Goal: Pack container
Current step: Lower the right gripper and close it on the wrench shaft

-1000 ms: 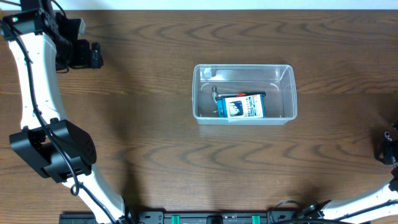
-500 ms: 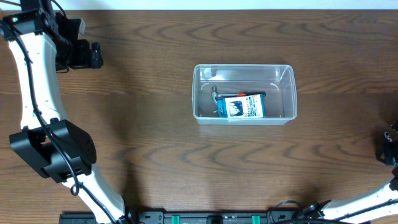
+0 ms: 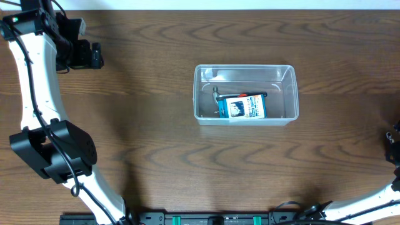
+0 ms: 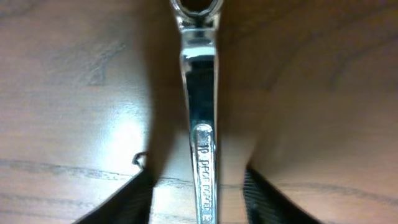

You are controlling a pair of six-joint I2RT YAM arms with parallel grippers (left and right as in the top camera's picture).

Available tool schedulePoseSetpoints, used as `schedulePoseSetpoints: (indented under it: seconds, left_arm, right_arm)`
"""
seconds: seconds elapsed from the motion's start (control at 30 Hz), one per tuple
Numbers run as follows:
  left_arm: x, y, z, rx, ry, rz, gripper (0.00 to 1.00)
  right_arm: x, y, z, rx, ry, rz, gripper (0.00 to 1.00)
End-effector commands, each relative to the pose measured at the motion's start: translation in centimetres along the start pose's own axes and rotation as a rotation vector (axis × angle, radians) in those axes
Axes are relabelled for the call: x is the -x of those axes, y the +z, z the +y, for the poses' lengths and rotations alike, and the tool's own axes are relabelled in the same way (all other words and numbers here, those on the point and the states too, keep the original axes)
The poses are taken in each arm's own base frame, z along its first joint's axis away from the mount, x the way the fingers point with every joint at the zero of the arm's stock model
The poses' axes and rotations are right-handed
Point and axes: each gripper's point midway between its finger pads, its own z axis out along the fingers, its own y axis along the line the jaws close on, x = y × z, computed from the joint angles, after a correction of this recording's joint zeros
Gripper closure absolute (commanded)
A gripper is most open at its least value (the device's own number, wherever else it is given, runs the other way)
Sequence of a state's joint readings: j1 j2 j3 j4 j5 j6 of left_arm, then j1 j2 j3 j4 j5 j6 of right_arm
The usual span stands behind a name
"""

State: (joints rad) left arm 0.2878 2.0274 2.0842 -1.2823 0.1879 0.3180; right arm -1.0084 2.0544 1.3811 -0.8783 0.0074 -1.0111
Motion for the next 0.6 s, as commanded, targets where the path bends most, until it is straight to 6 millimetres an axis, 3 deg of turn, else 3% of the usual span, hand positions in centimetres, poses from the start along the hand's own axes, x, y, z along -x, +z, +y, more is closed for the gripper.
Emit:
schedulePoseSetpoints:
  seconds: [0.0, 0.4, 0.57]
  left_arm:
    - [-0.28, 0.62, 0.00, -0.014, -0.008, 0.018, 0.02]
    - [-0.28, 0.62, 0.00, -0.014, -0.008, 0.018, 0.02]
    - [-0.28, 0.62, 0.00, -0.014, -0.008, 0.018, 0.02]
  right_arm:
    - [0.90, 0.30, 0.24, 0.009, -0.016, -0.013, 0.66]
    - [1.36, 0.29, 0.36, 0.004, -0.020, -0.017, 0.99]
    - [1.48, 0.24, 0.35, 0.002, -0.012, -0.019, 0.99]
